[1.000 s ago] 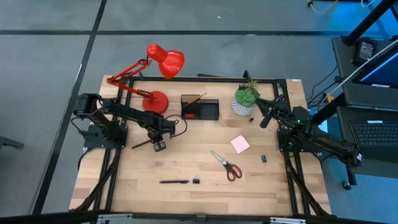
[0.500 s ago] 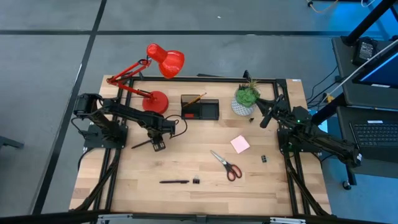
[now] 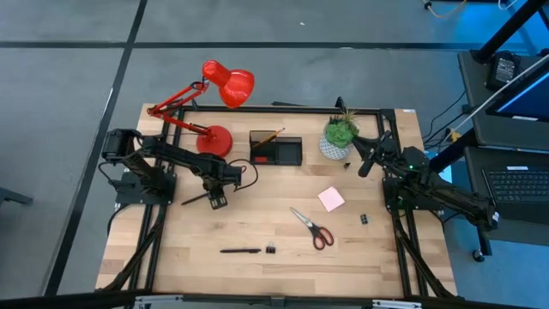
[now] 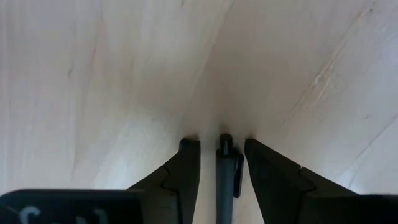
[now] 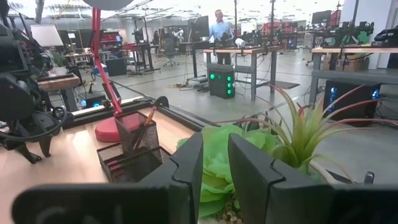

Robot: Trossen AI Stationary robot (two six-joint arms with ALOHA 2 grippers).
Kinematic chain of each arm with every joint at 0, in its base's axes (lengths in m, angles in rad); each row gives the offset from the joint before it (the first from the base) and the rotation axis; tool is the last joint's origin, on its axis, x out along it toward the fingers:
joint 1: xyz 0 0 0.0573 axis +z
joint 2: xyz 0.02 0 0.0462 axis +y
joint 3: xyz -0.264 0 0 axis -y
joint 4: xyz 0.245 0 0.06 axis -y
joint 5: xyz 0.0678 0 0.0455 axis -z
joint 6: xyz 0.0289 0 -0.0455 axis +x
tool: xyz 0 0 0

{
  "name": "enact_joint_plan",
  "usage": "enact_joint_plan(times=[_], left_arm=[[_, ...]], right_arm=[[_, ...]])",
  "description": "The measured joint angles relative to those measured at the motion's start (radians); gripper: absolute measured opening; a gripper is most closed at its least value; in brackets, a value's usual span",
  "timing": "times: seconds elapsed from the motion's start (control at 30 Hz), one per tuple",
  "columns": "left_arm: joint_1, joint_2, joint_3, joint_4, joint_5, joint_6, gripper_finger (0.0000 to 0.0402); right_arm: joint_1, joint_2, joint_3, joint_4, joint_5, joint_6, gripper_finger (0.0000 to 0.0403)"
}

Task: Pick and place office supplies into organizer
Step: Put the top pen into the desk organizer

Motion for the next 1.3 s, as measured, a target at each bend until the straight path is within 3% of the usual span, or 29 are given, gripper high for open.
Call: enact_joint_plan(times=[0.8, 1.3], left_arm=[[-0.012, 0.001, -0.005, -0.002, -0.020, 0.045, 0.0128], [-0.014, 0.000, -0.005, 0.009, -0.015, 0.115, 0.0054]], right_arm=[[0.000, 0.000, 0.000, 0.000, 0.000, -0.055, 0.0080], [0.000, 0.000, 0.000, 0.000, 0.000, -0.054, 0.0080]])
